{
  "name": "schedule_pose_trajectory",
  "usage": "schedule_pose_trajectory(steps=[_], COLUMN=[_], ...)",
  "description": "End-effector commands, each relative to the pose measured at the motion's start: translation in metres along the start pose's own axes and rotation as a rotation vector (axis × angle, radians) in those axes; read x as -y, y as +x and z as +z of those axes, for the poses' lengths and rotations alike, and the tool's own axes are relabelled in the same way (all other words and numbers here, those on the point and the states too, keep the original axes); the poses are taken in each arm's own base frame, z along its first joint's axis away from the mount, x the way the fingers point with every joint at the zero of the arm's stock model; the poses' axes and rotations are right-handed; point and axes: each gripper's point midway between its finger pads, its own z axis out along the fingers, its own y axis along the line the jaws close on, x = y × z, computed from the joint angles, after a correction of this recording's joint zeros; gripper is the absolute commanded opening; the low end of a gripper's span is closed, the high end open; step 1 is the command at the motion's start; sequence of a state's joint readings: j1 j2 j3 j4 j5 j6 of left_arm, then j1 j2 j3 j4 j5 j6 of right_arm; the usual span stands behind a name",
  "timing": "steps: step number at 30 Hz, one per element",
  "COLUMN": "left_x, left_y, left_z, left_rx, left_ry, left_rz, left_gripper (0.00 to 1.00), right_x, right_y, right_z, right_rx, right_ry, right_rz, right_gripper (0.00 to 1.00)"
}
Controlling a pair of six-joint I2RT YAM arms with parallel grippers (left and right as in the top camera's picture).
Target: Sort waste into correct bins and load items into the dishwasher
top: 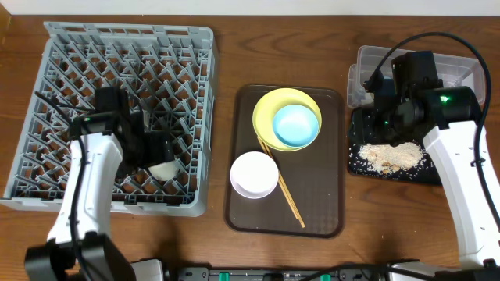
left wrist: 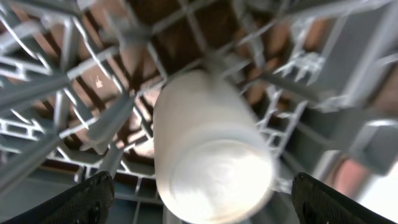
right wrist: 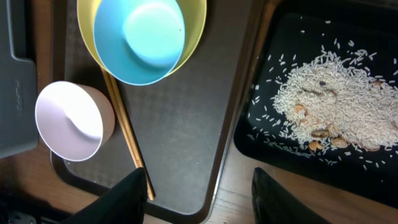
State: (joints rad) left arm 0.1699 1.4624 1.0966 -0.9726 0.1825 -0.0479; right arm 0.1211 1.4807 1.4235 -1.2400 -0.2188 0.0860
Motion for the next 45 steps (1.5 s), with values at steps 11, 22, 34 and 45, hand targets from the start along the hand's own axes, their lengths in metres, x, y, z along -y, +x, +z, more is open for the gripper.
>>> schedule_pose_trajectory(steps=[11,22,34,45], left_x=[0.139,0.226,0.237,0.226], left_y=[0.022,0.088,0.136,0.149], left_z=[-0.069,-0.037,0.068,0.106], left_rx=[0.225,0.096,-0.161,-0.247], left_ry=[0.28,0.371,0.159,0.062], left_rz=[0.42,0.746,0.895,0.919], left_gripper=[0.93,0.97,0.85,0.35], right_x=[0.052,0.07,0.07,0.069], right_y=[-0.006,0.001,0.004,0.005], right_z=[-0.021,-0.025,-0.025,-0.025], right_rx=[0.055,0.043,0.03,0.027], right_ry=[0.046,0.062,0.062,0.061], right_rz=[0.188,0.252,0.251,0.252], right_gripper=[0.84,0.99,0.99,0.99])
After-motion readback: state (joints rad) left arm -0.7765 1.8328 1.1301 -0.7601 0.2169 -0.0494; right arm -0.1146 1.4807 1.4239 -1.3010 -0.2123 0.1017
